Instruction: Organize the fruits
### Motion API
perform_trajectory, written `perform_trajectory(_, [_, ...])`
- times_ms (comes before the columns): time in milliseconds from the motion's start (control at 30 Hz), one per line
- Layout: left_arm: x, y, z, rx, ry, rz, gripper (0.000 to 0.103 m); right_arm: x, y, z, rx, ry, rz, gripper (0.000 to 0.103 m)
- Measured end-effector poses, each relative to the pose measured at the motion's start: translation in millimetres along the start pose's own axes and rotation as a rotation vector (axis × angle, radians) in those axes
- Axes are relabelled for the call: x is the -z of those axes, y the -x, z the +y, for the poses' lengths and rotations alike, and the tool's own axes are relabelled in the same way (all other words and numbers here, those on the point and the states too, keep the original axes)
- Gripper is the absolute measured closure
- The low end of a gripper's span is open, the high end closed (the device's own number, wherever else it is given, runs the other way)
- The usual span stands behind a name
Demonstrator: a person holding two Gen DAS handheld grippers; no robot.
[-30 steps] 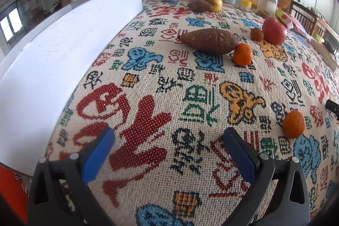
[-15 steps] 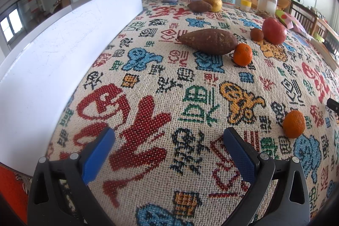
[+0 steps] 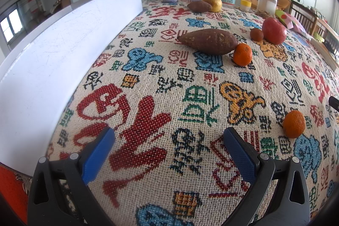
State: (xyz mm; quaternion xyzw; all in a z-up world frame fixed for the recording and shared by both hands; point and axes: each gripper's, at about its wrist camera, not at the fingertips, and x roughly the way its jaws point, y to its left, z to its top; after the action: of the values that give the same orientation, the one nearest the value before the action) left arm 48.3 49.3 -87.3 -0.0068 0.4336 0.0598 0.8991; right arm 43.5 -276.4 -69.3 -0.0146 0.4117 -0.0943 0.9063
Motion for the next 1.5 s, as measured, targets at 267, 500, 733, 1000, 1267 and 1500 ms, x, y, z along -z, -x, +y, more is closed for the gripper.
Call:
perform_trajectory(267, [-2.4, -2.0, 3.6, 0.018, 0.012, 0.012, 0.0, 1.7, 13.1, 1.9, -0.002, -0.004, -0.057, 0.011])
perform_trajectory(500, [-6.2, -5.4, 8.4, 0.042, 0.012, 0.019, 0.0, -1.0, 5.6, 30.1, -0.129, -0.013, 0.008, 0.011])
perform_trajectory(733, [-6.4, -6.9, 8.7, 0.057, 0.004, 0.019, 0.001, 7.0, -5.9, 26.0, -0.124, -0.052, 0.053, 0.011])
perform_trajectory(1000, [-46.8, 13.6, 8.1, 0.218, 0.06, -0.007, 0.002, 6.6, -8.5, 32.7, -0.106, -0.021, 0.068, 0.009])
perform_trajectory(1267, [-139.5, -58.8, -28.8, 0.222, 0.132, 0.102, 0.003, 6.3, -9.1, 33.3, -0.118, -0.016, 0.07, 0.007])
perform_trajectory(1500, [-101.2, -66.1, 9.4, 0.211, 0.192, 0.151, 0.003, 6.3, -8.2, 29.9, -0.139, -0.031, 0.064, 0.006])
